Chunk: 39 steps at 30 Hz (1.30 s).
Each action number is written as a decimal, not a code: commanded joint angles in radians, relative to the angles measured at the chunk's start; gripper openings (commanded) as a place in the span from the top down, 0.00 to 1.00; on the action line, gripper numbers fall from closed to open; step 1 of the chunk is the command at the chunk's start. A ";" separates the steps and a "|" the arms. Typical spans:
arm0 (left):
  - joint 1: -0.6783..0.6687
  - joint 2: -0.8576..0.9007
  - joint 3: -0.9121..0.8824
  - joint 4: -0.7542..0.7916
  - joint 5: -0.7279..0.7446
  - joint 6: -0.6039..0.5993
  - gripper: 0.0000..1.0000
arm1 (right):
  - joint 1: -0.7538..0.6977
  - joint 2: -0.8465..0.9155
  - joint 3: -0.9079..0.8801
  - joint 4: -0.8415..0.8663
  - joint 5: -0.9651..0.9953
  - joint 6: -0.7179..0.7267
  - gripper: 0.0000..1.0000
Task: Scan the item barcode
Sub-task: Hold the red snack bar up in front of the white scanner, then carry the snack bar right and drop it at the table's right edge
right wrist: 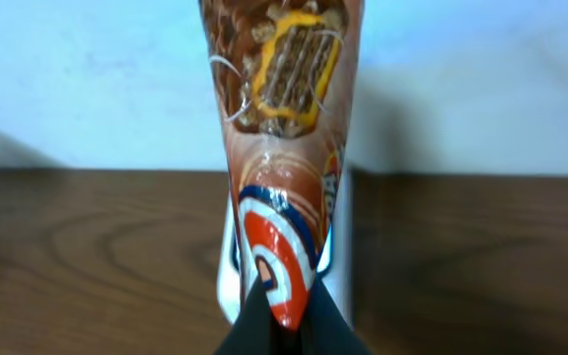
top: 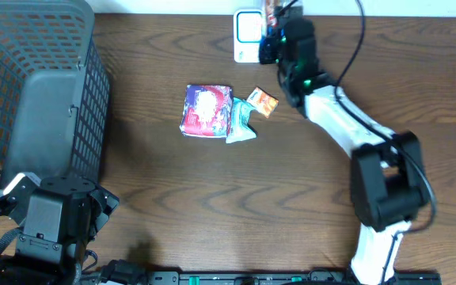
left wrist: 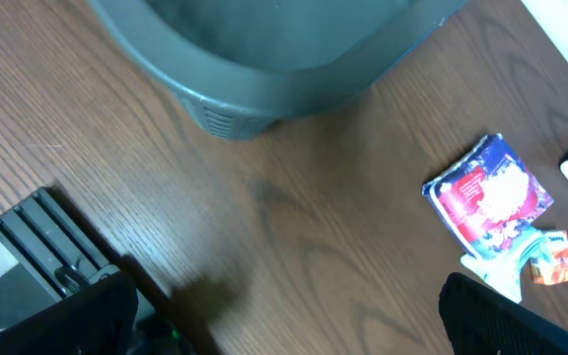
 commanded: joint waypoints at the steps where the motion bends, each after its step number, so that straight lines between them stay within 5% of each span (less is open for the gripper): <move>1: 0.002 0.002 -0.001 -0.003 -0.013 -0.016 0.02 | 0.009 0.081 0.012 0.076 -0.088 0.082 0.99; 9: 0.002 0.002 -0.001 -0.003 -0.013 -0.016 0.02 | -0.006 0.091 0.086 0.001 -0.043 0.026 0.99; 15: 0.002 0.002 -0.001 -0.003 -0.013 -0.016 0.02 | -0.072 -0.010 0.116 -0.204 0.266 -0.076 0.99; 20: 0.002 0.002 -0.001 -0.003 -0.013 -0.016 0.02 | -0.214 -0.008 0.115 -0.390 0.388 -0.309 0.99; 24: 0.002 0.002 -0.001 -0.003 -0.013 -0.016 0.02 | -0.334 0.013 0.115 -0.473 0.380 -0.331 0.99; 25: 0.002 0.002 -0.001 -0.003 -0.013 -0.016 0.02 | -0.368 0.021 0.115 -0.480 0.364 -0.331 0.96; 30: 0.002 0.002 -0.001 -0.003 -0.013 -0.016 0.02 | -0.472 0.047 0.115 -0.529 0.302 -0.339 0.36; 38: 0.002 0.002 -0.001 -0.003 -0.013 -0.016 0.02 | -0.458 0.037 0.115 -0.636 0.251 -0.338 0.19; 39: 0.002 0.002 -0.001 -0.003 -0.013 -0.016 0.02 | -0.447 0.028 0.115 -0.652 0.250 -0.338 0.08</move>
